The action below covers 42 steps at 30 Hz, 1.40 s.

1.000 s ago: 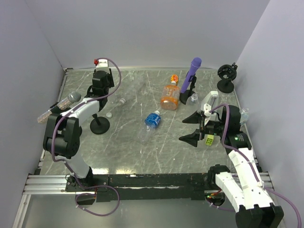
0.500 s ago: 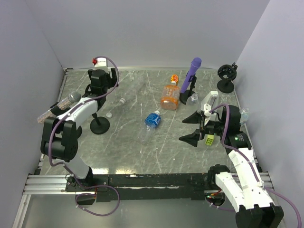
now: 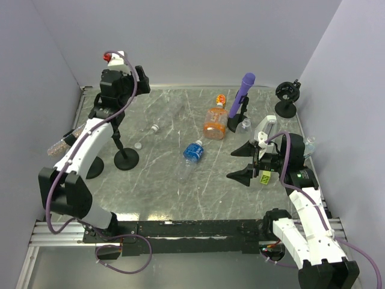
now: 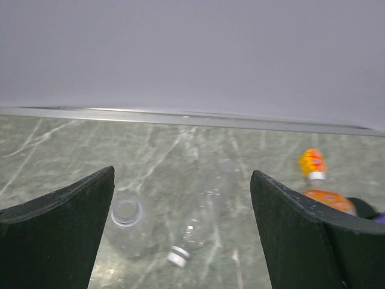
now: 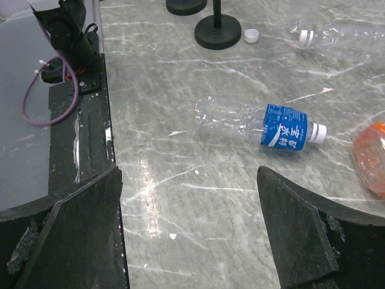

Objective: Unscrew the bottle caps
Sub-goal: Place the plastic bottle at the center of the board, then pick up the plastic bottle at the center of the board.

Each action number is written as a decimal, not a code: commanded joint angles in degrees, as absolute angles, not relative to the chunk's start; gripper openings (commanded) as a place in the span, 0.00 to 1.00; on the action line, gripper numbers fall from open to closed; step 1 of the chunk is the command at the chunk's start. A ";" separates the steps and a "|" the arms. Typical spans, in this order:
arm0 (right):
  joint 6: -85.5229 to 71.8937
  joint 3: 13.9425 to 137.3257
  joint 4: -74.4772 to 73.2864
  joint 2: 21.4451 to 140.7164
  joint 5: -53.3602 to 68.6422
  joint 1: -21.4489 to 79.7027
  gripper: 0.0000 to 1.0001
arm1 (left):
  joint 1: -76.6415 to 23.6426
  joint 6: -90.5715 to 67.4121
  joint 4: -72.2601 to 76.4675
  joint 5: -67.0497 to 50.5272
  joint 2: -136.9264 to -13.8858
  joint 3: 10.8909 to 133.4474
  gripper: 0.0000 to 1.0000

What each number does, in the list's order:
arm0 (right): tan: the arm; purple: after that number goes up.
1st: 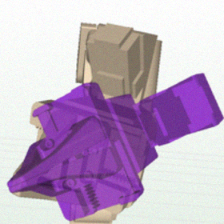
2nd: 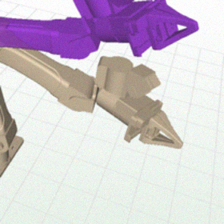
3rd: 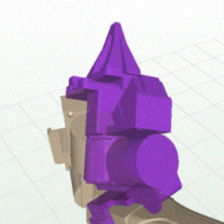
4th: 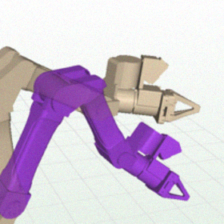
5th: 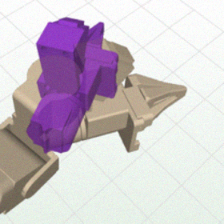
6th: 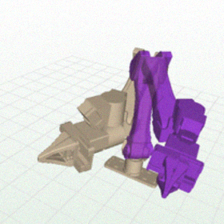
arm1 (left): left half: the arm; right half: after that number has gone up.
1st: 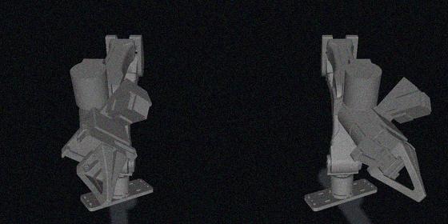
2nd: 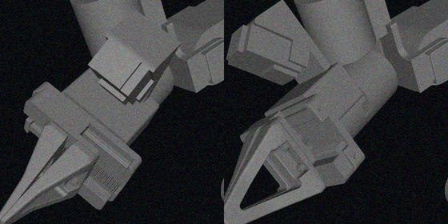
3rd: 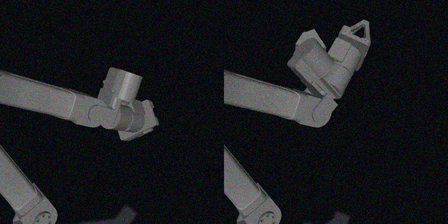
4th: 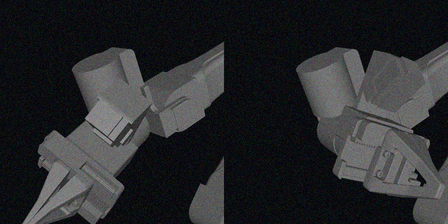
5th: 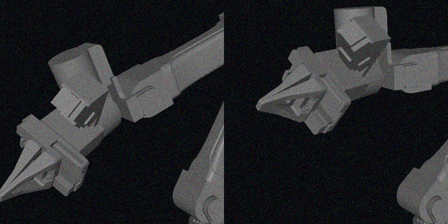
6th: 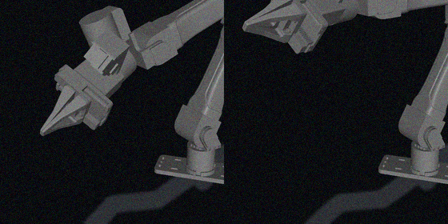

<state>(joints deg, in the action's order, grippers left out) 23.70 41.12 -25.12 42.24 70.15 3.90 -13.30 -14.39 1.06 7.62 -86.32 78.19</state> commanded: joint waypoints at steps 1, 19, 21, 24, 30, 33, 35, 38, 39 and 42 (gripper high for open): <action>26.01 41.66 -24.61 42.19 72.16 3.43 0.99 | -13.18 -20.03 -2.37 0.54 -81.57 81.74 0.96; 25.84 41.04 -24.26 40.17 73.39 0.26 0.99 | -32.06 -19.07 -19.15 10.36 -64.52 81.30 0.97; 25.84 40.96 -24.34 40.08 73.13 0.26 0.99 | -35.05 -20.82 -21.34 10.72 -63.64 80.42 0.97; 25.14 40.35 -23.30 39.55 72.95 -1.67 0.99 | -39.27 -23.37 -25.21 12.30 -63.02 78.76 0.97; 24.69 38.58 -21.36 38.14 72.86 -1.93 0.99 | -47.71 -27.07 -28.30 15.64 -62.49 74.54 0.97; 24.78 38.76 -21.45 38.76 72.60 -2.11 0.99 | -51.40 -28.12 -28.74 17.83 -63.19 72.69 0.97; 24.96 38.76 -21.53 38.85 72.34 -2.02 0.99 | -53.25 -28.65 -28.92 19.07 -63.81 71.72 0.97; 24.87 38.67 -21.27 38.85 71.72 -2.20 0.99 | -54.75 -29.09 -28.13 19.60 -64.77 69.88 0.97; 24.87 38.76 -21.27 38.85 71.54 -2.20 0.99 | -54.93 -29.18 -27.69 19.34 -65.12 69.18 0.97; 24.96 38.67 -21.27 39.11 71.46 -2.20 0.99 | -55.11 -29.18 -25.67 18.11 -65.48 66.72 0.97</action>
